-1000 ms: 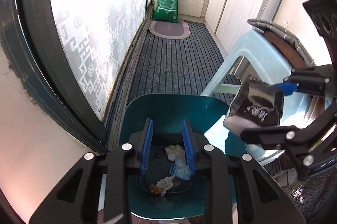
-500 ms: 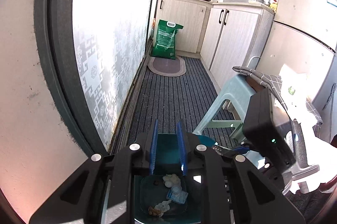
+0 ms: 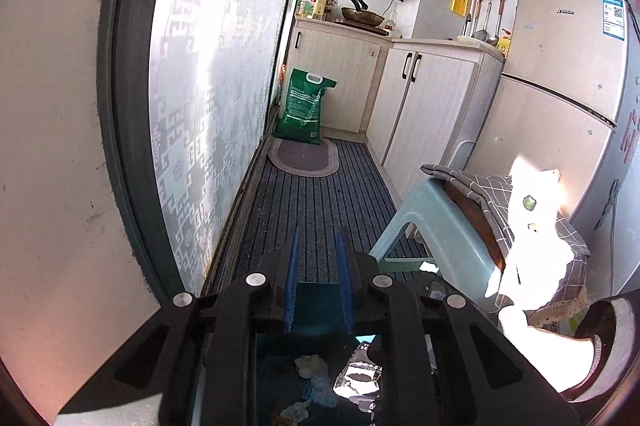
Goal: Collect trash
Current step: 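Lower the black snack bag into the teal bin and open the right tool, then move both open tools back over the table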
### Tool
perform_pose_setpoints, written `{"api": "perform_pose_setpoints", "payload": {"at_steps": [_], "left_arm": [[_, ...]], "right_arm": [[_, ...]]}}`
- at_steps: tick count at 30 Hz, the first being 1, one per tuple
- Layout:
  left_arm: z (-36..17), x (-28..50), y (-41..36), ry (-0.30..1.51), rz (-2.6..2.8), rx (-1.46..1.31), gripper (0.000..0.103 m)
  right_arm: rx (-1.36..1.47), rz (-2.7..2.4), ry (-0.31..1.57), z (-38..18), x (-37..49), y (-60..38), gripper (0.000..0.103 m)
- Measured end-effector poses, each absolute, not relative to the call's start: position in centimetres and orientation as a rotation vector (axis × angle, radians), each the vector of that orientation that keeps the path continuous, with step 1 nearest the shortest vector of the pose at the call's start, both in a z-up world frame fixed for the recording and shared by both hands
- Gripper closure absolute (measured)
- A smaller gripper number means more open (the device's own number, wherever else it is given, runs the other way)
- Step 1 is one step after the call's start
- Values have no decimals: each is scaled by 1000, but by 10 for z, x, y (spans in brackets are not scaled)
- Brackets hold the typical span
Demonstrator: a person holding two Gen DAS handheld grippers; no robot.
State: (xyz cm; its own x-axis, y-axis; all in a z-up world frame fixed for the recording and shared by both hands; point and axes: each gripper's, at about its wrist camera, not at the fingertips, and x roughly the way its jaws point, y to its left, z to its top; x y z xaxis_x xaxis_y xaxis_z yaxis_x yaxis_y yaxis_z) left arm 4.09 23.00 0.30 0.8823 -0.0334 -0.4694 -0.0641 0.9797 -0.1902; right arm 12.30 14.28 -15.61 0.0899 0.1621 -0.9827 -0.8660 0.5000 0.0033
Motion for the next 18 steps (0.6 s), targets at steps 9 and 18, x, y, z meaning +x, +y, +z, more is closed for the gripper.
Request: {"api": "perform_pose_setpoints", "payload": {"at_steps": [9,18], "left_arm": [[10,38,231,475,-2,-202,83],[22,34,231,435,5,-213,83]], "right_arm": [[-698,877,1249,-155,118,142,29],[-612,940,1070,-89,115,141,40]]}}
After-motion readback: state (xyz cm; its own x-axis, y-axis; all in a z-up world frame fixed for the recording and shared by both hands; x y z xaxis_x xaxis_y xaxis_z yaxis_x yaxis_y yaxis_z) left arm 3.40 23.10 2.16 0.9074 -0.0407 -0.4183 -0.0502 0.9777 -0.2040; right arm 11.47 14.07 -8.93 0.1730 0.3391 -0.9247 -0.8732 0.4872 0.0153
